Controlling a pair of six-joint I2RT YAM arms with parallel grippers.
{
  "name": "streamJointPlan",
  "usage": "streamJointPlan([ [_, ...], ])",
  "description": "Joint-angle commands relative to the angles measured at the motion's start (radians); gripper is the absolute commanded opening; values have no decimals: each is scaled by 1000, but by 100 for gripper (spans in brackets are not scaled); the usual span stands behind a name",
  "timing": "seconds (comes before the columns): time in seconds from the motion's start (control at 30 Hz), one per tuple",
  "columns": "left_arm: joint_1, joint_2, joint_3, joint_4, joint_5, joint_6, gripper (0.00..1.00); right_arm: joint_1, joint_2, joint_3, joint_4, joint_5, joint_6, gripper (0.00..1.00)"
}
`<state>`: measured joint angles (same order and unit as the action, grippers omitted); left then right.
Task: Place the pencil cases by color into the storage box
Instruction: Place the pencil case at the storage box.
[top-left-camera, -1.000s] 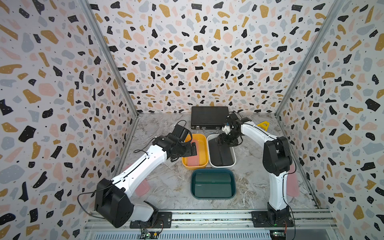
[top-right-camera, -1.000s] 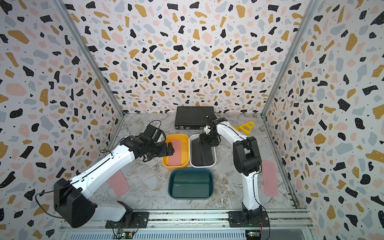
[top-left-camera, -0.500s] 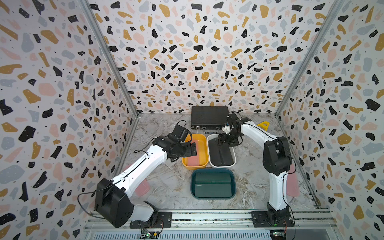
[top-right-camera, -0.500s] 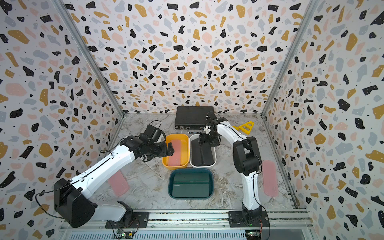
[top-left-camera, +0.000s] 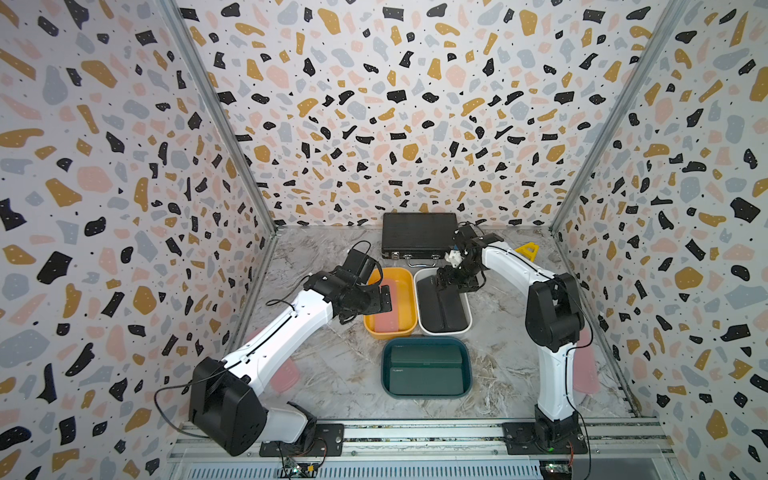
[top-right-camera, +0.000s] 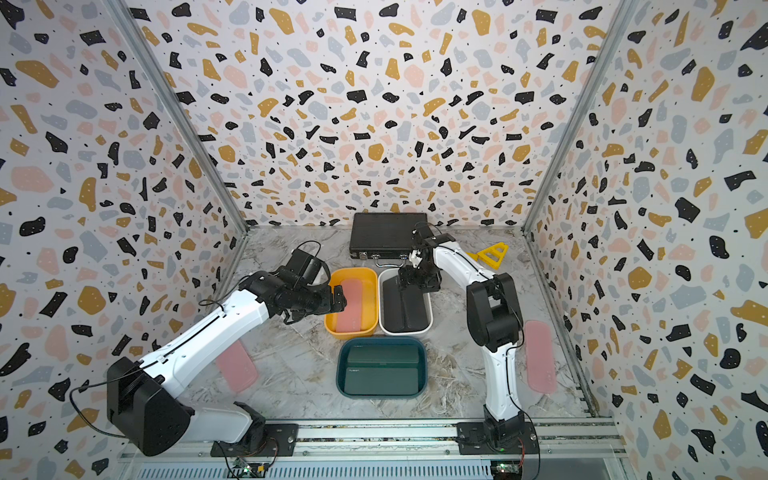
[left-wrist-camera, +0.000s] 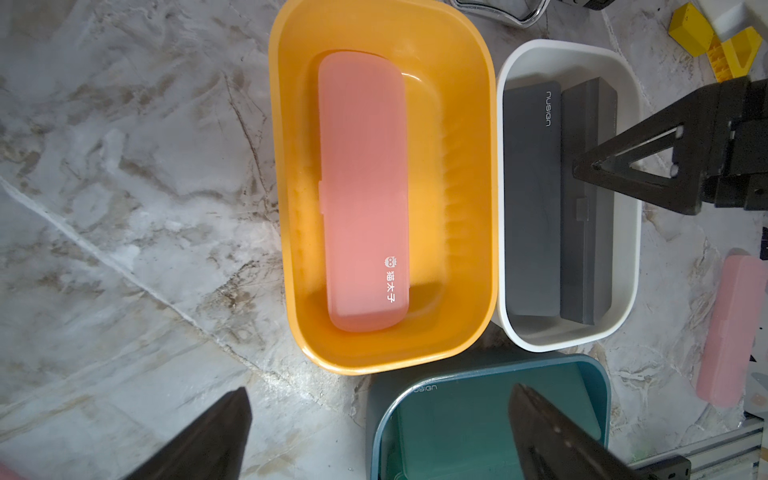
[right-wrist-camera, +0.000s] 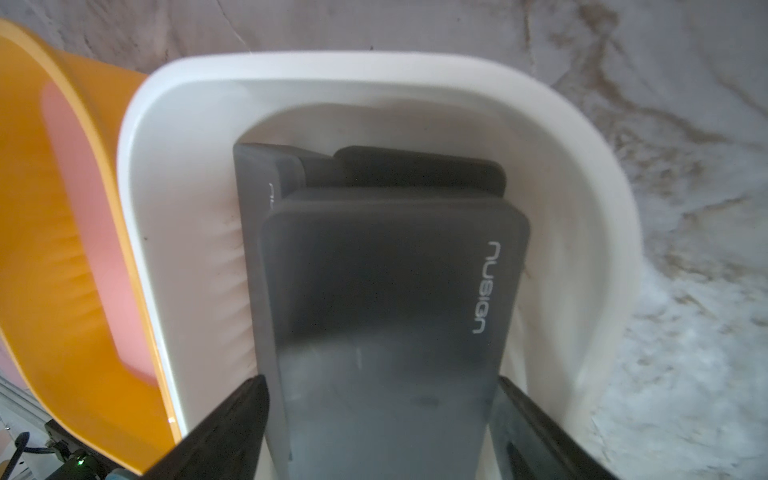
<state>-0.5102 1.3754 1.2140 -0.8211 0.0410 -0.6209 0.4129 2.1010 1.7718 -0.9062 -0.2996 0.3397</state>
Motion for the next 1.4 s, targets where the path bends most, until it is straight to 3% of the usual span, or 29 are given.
streamJointPlan([
  [0.0,11,-24,6,-30,-21,7,100,6,-57,25,-33,19,-1,88],
  [0.33,73,-52,15,-113,-68,14,100,7,-109,-3,-32,21,-1,88],
  [1.0,353,-142,-19,-289,-175,-21,100,9,-308,-152,-38,64,-46,89],
  [1.37,679,-141,-90,-326,-233,-23,100,9,-374,-239,-33,71,-82,89],
])
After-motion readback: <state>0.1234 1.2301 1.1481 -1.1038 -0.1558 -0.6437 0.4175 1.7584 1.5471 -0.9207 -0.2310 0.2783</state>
